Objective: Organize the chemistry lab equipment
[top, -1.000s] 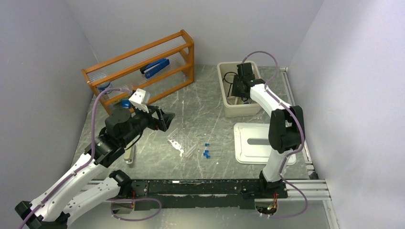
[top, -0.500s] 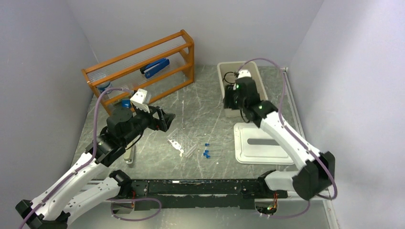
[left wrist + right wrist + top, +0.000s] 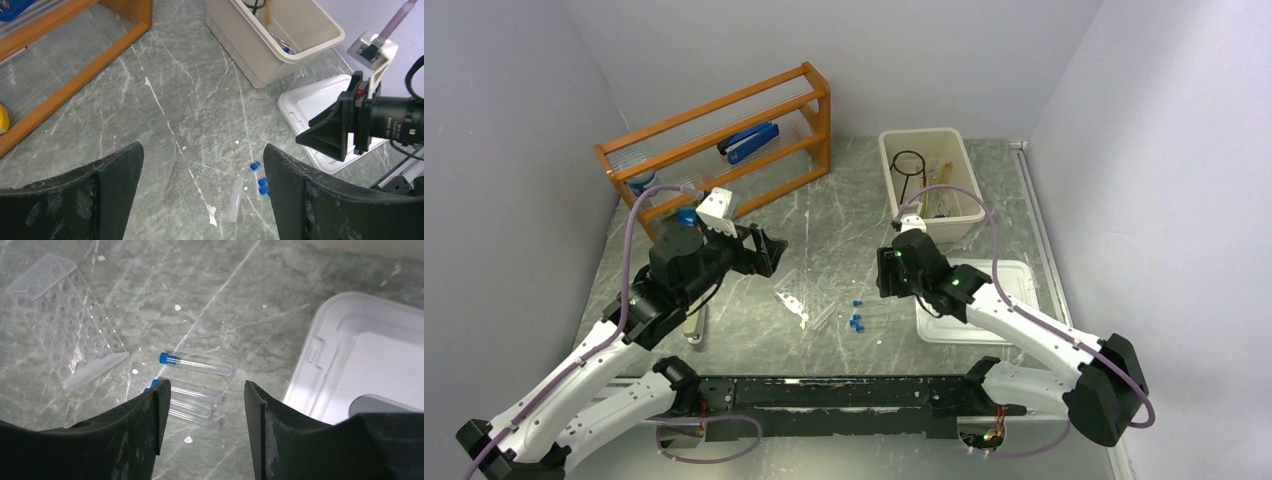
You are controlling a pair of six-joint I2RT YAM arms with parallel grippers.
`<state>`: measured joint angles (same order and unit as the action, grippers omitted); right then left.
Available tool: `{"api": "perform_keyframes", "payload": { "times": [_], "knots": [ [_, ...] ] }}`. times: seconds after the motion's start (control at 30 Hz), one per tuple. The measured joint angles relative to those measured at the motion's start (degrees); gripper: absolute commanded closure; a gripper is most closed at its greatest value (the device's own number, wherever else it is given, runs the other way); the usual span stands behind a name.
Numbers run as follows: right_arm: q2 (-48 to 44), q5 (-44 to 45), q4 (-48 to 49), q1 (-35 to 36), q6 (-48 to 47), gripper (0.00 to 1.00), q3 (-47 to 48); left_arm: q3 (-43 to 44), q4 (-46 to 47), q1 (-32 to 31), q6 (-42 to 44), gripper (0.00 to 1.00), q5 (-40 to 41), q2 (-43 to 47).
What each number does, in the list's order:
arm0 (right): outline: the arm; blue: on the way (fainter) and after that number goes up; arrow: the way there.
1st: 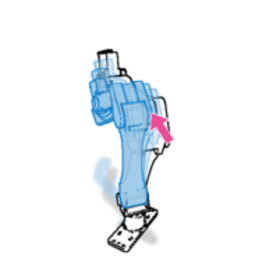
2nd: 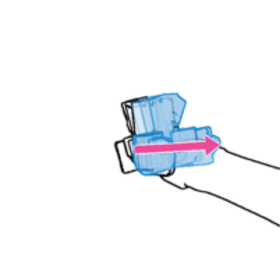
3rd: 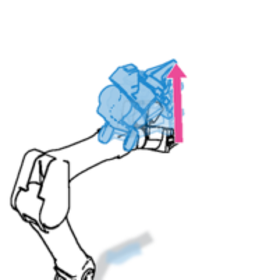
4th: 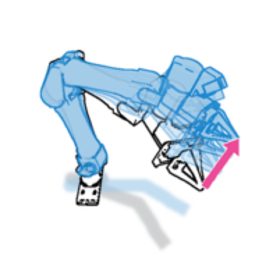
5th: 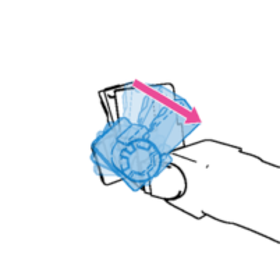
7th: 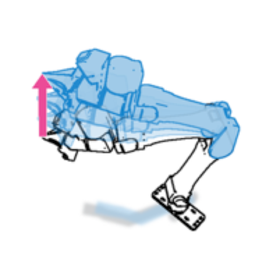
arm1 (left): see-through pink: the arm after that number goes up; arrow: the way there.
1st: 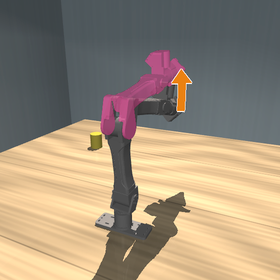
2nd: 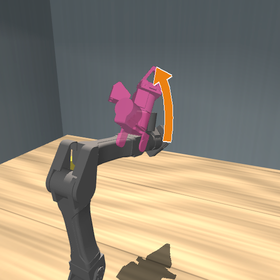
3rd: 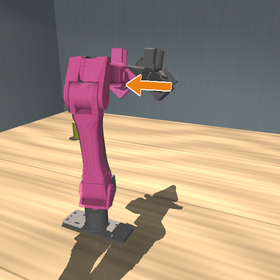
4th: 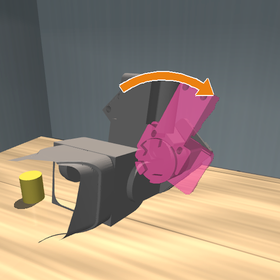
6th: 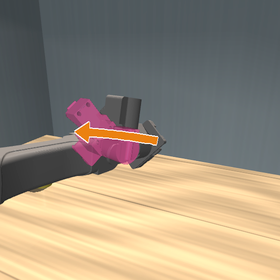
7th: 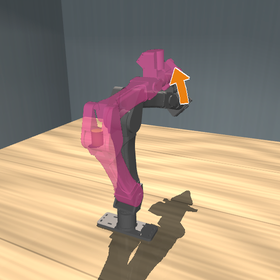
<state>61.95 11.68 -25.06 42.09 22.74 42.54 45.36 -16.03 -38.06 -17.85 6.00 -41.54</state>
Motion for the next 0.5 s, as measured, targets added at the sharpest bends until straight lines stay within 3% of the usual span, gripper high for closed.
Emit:
{"api": "perform_keyframes", "payload": {
  "times": [0.23,0.5],
  "knots": [
    [6.75,1.73,-0.57,1.95,7.04,0.39,-2.99,0.00,-0.13,0.00,0.00,0.08,0.28,-0.72],
    [14.60,2.78,0.13,2.67,7.74,0.44,-3.45,0.00,-0.20,0.00,-0.02,0.08,0.44,-1.11]
  ]
}}
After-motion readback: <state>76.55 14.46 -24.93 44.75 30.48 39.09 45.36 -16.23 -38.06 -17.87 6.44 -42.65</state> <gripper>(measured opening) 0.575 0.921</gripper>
